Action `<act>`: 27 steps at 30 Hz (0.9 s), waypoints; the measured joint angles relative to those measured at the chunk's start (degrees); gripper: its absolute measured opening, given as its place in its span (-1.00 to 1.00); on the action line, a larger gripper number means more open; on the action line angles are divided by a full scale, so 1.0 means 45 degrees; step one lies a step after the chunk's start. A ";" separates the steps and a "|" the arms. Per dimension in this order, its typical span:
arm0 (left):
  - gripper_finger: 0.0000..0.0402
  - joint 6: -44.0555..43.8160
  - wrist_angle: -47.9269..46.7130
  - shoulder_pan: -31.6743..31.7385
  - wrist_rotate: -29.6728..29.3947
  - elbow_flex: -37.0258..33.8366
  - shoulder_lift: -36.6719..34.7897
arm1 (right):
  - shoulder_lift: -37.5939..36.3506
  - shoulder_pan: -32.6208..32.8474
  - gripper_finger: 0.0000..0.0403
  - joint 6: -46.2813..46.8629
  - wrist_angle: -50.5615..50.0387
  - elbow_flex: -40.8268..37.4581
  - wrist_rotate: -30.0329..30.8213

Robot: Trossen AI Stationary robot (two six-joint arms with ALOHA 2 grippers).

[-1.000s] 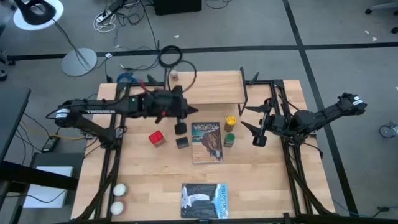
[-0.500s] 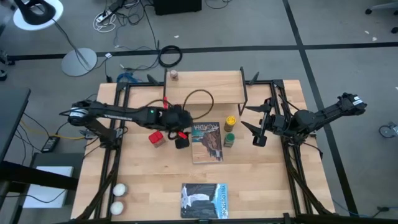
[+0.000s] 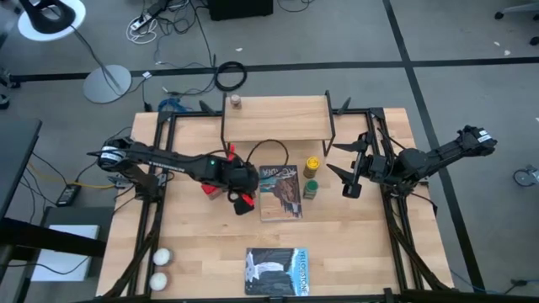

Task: Shelf spices
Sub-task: Put the black seasoning can on the shelf

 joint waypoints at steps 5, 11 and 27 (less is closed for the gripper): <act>0.49 -0.0578 -0.0113 -0.0142 -0.0603 -0.0612 0.0052 | 0.0000 0.0005 0.34 -0.0005 0.0000 0.0000 -0.0097; 0.49 -0.0636 0.0660 -0.0128 -0.0495 -0.1090 0.0047 | 0.0000 0.0010 0.34 0.0068 0.0067 0.0000 -0.0155; 0.19 -0.0179 0.1934 -0.0147 -0.0047 -0.1829 0.0339 | 0.0005 0.0010 0.34 0.0086 0.0139 0.0000 -0.0151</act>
